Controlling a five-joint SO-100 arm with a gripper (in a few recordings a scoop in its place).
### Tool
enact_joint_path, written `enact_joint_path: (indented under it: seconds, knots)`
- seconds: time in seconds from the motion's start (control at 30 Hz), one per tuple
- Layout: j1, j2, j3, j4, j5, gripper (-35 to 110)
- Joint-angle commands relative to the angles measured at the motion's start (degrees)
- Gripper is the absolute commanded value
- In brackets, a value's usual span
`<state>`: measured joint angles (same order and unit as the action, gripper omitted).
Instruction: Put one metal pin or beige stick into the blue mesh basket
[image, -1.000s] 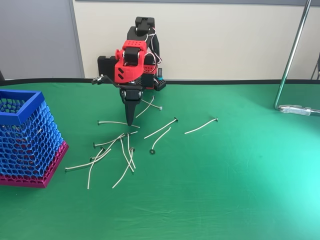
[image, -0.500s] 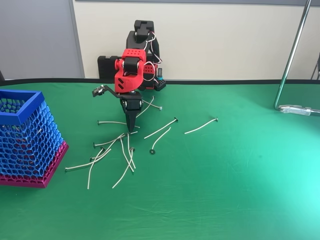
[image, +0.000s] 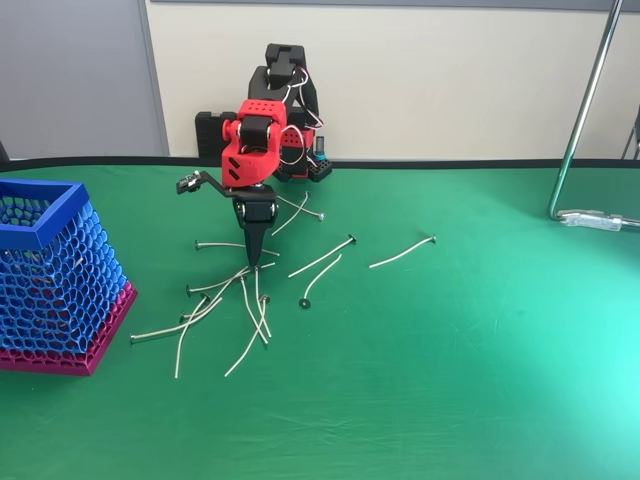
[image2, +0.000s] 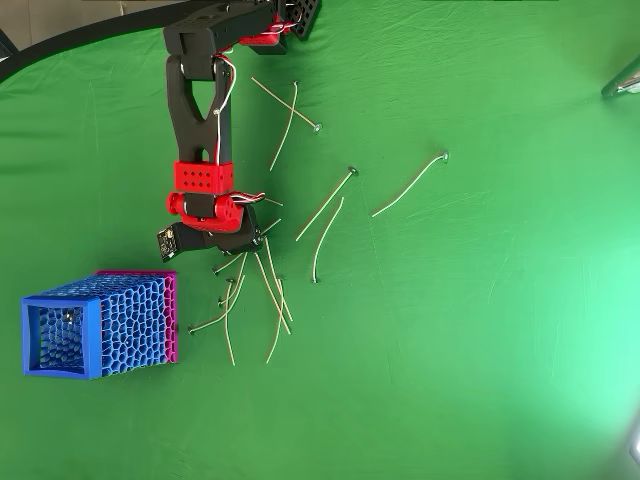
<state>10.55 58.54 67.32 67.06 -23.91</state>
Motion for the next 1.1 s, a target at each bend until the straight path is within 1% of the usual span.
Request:
enact_joint_path:
  seconds: [0.0,0.7,0.8,0.9,1.07]
  knots:
    - [0.4,0.2,-2.6,0.4,-0.5,11]
    - [0.5,-2.5,-4.9,1.5,-0.9,10]
    - [0.5,-2.7,-5.1,1.6,-1.0,7]
    - [0.5,-2.8,-5.3,1.6,-1.0,1]
    - [0.5,-2.2,-5.1,1.6,-1.2,1]
